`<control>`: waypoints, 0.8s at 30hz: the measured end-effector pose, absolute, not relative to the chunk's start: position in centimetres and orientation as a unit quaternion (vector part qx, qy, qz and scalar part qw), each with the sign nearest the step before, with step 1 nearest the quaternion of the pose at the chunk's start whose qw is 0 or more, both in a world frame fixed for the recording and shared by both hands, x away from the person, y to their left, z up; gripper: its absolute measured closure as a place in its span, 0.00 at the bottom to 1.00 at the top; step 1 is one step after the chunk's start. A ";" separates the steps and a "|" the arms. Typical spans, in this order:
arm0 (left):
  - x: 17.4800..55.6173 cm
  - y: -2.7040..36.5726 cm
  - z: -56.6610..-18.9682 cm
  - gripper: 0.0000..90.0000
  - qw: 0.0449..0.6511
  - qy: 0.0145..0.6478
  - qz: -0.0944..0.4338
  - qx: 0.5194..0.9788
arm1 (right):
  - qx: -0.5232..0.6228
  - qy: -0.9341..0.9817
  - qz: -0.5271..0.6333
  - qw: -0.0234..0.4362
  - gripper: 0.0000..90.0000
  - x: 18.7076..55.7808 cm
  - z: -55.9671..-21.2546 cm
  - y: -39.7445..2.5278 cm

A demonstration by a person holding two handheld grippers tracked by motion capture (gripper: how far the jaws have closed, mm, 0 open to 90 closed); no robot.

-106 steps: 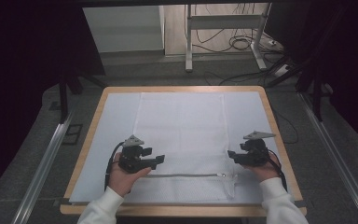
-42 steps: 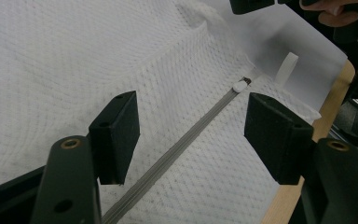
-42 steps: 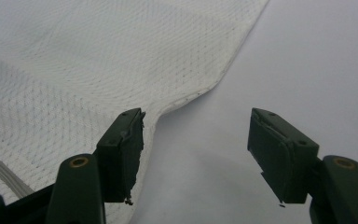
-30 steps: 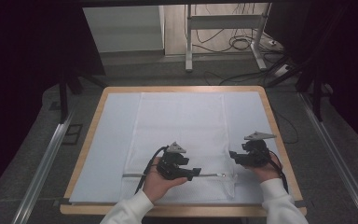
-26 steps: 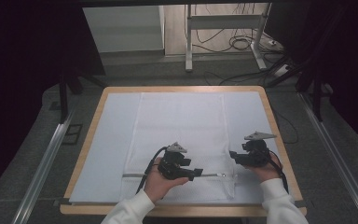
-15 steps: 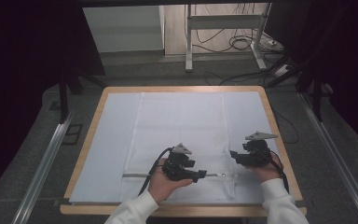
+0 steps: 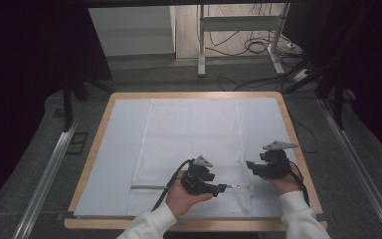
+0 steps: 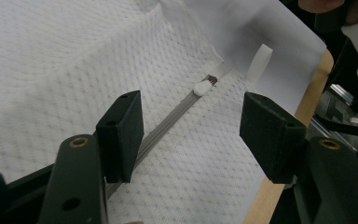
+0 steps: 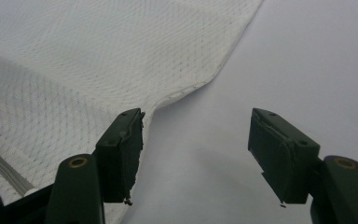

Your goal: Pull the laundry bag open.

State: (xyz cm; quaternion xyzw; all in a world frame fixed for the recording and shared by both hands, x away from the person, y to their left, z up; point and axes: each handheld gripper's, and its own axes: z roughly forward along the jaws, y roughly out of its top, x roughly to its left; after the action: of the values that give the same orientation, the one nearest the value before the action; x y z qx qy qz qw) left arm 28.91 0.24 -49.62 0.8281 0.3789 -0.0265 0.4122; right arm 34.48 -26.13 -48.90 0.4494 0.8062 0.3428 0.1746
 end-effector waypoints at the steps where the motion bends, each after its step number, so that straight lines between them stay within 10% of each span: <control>1: 28.9 0.1 -49.7 0.44 0.411 0.378 -0.027 0.829 | 0.450 0.806 0.343 0.174 0.39 34.5 -48.9 -26.1; 24: 29.4 -2.8 -50.5 0.47 0.394 0.371 -0.035 0.840 | 0.453 0.803 0.344 0.179 0.39 34.3 -48.9 -26.4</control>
State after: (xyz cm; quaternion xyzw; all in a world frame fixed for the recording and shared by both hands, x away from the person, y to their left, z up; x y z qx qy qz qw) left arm 29.42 -2.85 -50.54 0.8404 0.3708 -0.0349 0.3936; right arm 34.33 -26.40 -48.92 0.4527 0.8028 0.3441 0.1791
